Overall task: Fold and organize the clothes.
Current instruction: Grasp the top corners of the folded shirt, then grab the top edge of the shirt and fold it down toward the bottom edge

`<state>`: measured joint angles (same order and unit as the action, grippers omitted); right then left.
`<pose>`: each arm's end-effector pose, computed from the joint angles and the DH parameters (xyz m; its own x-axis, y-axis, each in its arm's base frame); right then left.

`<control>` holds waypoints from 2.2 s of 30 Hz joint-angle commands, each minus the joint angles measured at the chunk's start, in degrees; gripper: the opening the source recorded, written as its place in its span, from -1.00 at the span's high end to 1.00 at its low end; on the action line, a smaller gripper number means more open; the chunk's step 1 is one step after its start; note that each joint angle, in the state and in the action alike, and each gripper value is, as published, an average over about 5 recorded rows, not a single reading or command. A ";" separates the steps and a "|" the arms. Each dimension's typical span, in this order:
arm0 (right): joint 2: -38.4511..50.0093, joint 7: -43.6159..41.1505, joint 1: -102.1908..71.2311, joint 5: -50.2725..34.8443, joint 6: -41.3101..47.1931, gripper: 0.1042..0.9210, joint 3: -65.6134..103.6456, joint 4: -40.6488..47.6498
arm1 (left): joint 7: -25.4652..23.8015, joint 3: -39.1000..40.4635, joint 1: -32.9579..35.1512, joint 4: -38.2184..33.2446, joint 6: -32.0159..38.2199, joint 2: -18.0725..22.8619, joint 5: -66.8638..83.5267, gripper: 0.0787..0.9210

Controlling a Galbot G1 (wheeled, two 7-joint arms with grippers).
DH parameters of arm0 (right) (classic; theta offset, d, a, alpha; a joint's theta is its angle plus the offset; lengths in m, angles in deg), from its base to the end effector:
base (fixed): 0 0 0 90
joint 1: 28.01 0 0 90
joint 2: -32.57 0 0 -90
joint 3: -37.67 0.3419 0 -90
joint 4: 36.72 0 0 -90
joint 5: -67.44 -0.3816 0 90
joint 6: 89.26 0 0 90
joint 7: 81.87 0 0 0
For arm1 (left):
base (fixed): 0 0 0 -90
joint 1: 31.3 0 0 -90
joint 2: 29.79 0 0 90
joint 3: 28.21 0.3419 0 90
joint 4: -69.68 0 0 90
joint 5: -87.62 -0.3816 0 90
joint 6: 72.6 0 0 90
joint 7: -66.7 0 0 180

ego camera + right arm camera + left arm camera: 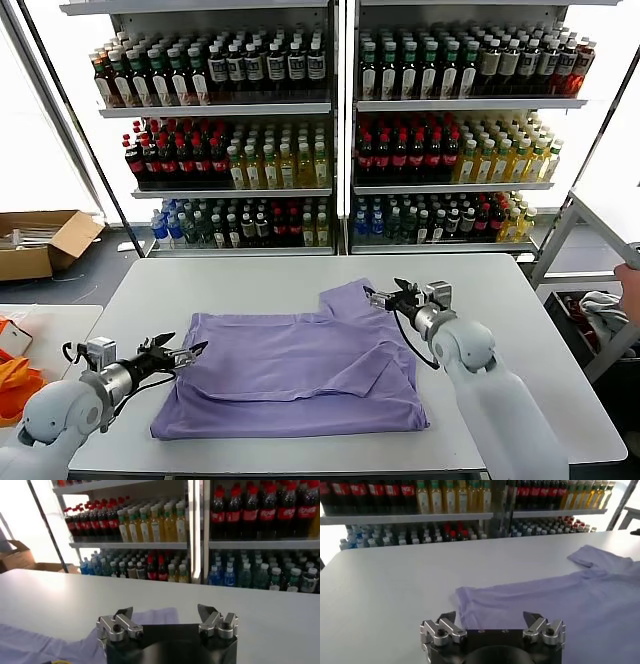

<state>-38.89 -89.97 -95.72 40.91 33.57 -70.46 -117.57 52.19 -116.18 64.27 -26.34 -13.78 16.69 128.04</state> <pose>0.4902 -0.0169 -0.2519 -0.8245 -0.3793 0.4199 -0.3684 0.9231 0.1105 0.3553 0.1981 -0.2639 -0.7783 0.3052 0.5487 0.3045 0.9477 -0.0953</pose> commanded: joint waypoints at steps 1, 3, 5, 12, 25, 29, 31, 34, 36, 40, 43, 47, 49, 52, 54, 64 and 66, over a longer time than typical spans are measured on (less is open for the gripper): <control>-3.36 -3.06 9.04 2.91 0.28 -0.76 -2.41 13.55 | -0.86 9.97 -16.45 12.57 0.61 -0.48 0.95 -0.77; -3.78 -2.94 9.44 3.14 0.27 -0.76 -2.48 14.69 | -1.24 10.71 -17.44 13.32 0.90 -0.17 1.05 -0.77; -4.08 -2.91 9.74 3.27 0.27 -0.76 -2.67 15.62 | -1.39 11.65 -18.65 14.45 1.04 0.36 1.06 -0.77; -4.27 -2.79 8.71 3.58 0.28 -0.76 -3.69 16.27 | -1.18 14.10 -20.84 17.06 1.22 1.93 0.39 -0.77; -5.39 -3.89 8.48 3.92 -1.46 -0.70 -5.03 18.41 | -0.66 14.16 -18.28 15.79 0.72 2.55 0.99 -0.77; -5.58 -3.68 8.54 4.08 -1.32 -0.45 -5.50 18.70 | -0.75 13.71 -17.20 15.41 0.57 2.16 1.82 -0.76; -5.65 -3.60 8.52 4.01 -1.32 -0.31 -5.50 18.92 | -0.78 13.40 -16.63 15.22 0.58 2.10 2.08 -0.74; -5.51 -3.59 8.28 3.81 -1.35 -0.09 -5.60 18.60 | -0.93 13.15 -15.99 15.26 0.74 2.17 2.11 -0.61; -5.41 -3.55 8.10 3.53 -1.36 0.03 -5.67 18.01 | -1.09 13.12 -15.85 15.57 0.90 2.31 2.09 -0.47; -5.49 -3.27 8.03 2.79 -1.35 0.33 -5.73 16.62 | -1.16 13.25 -16.23 16.33 1.10 2.76 2.17 -0.20; -5.40 -2.82 7.91 1.89 -1.32 0.54 -5.58 15.06 | -1.11 13.32 -16.39 16.20 1.14 3.01 2.44 0.00; -4.72 -2.18 7.17 0.05 -1.15 0.82 -5.37 11.65 | -1.10 13.18 -16.31 15.44 1.28 3.07 2.96 0.27; -4.30 -1.82 6.54 -0.90 -0.97 0.93 -5.29 9.70 | -0.98 13.07 -16.28 15.27 1.39 3.08 3.40 0.42; -3.69 -1.08 5.44 -2.10 -0.79 0.99 -5.26 6.61 | -0.78 12.64 -16.06 14.93 1.77 3.07 3.89 0.62; -3.38 -0.45 4.65 -3.02 -0.73 0.99 -5.10 4.45 | -0.59 11.94 -15.68 14.13 2.09 3.01 4.06 0.76; -0.77 2.83 -1.23 -9.05 0.28 0.99 -2.71 -9.23 | 0.13 5.90 -10.37 3.34 2.16 0.41 5.57 0.98; 0.35 3.39 -3.14 -10.05 0.30 0.99 -2.07 -12.68 | 0.44 3.95 -7.81 0.53 2.16 -0.42 5.99 0.98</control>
<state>-40.54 -88.31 -94.02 35.09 33.70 -73.68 -117.86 52.10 -106.53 50.45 -15.66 -11.87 18.43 132.80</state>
